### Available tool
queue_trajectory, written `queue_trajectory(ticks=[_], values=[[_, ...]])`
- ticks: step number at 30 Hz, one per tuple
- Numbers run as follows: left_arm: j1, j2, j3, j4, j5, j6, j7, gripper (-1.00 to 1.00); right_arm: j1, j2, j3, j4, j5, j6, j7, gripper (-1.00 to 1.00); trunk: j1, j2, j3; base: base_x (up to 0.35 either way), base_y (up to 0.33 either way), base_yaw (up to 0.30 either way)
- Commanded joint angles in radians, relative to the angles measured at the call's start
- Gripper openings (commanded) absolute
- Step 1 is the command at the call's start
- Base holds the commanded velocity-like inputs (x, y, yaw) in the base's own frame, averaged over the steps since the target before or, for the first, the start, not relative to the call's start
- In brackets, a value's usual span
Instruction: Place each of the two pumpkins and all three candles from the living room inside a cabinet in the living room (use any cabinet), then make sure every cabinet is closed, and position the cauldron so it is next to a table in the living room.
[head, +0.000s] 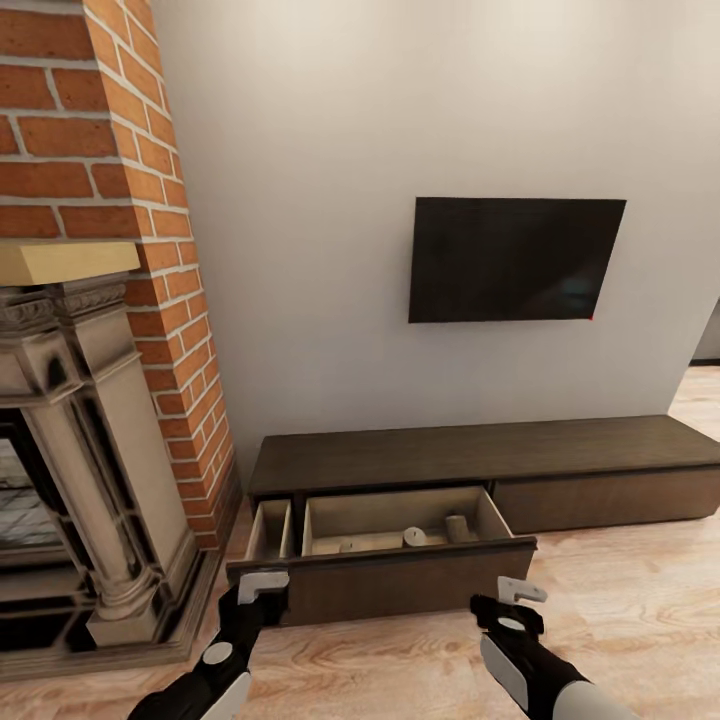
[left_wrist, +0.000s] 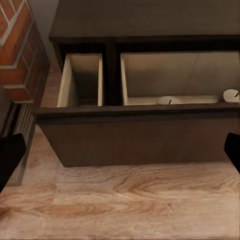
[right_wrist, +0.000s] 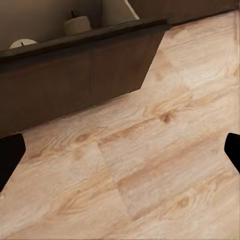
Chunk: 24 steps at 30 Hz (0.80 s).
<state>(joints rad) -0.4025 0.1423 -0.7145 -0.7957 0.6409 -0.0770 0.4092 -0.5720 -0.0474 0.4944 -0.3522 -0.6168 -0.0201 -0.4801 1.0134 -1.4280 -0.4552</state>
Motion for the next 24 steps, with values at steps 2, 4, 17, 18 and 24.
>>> queue_trajectory(ticks=[2,4,17,18,24], values=[[-0.002,-0.018,-0.009,0.035,-0.008,-0.03,0.006,1.0,0.011,-0.001,0.012,0.015,-0.011,-0.09,0.004,1.0,0.0,-0.001,-0.001,0.0,0.0,0.0],[-0.002,-0.029,-0.009,0.053,-0.02,-0.044,0.003,1.0,0.018,0.0,0.014,0.026,-0.011,-0.142,0.064,1.0,0.0,-0.001,-0.001,0.0,0.0,0.0],[-0.002,-0.039,-0.005,0.097,-0.029,-0.108,-0.003,1.0,0.026,0.021,0.025,0.088,0.035,-0.195,0.142,1.0,0.0,-0.001,-0.001,0.0,0.0,0.0],[-0.002,-0.039,-0.005,0.098,-0.029,-0.11,-0.003,1.0,0.026,0.023,0.025,0.09,0.043,-0.195,0.14,1.0,0.0,-0.001,-0.001,0.0,0.0,0.0],[-0.002,-0.039,-0.005,0.103,-0.029,-0.114,-0.003,1.0,0.026,0.038,0.025,0.096,0.07,-0.196,0.135,1.0,0.011,-0.022,-0.01,0.0,0.0,0.0]])
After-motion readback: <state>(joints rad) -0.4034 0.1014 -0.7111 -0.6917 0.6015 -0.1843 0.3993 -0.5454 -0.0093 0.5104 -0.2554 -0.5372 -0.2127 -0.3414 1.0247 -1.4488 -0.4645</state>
